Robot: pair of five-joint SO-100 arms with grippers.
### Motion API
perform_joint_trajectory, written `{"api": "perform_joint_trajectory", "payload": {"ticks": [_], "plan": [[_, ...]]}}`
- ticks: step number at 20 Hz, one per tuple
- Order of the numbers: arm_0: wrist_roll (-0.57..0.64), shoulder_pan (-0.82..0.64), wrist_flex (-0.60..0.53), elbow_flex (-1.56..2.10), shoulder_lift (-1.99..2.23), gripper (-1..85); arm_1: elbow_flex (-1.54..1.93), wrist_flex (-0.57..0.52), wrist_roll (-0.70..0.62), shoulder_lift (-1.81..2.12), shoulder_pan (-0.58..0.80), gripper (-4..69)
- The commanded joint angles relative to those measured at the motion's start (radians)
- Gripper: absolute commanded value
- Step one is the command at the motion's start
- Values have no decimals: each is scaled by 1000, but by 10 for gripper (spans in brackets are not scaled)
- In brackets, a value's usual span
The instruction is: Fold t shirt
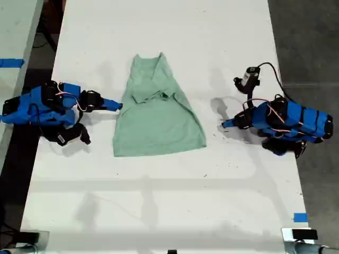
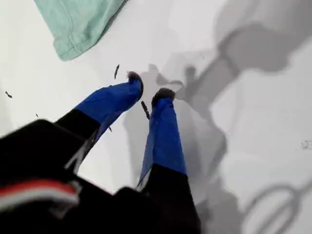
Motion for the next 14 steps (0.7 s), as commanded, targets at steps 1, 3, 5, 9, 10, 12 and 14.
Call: {"api": "perform_joint_trajectory", "payload": {"ticks": [1,3,5,9,10,12,14], "plan": [[8,6,2,38,2,112,49,2,-14,9,-9,74],[8,6,2,38,2,112,49,2,-17,9,5,74],[8,6,2,38,2,112,49,2,-18,9,11,73],[8,6,2,38,2,112,49,2,212,9,32,73],[8,6,2,38,2,112,49,2,348,9,29,73],[8,6,2,38,2,112,49,2,497,9,2,74],[8,6,2,38,2,112,49,2,603,9,2,76]]}}
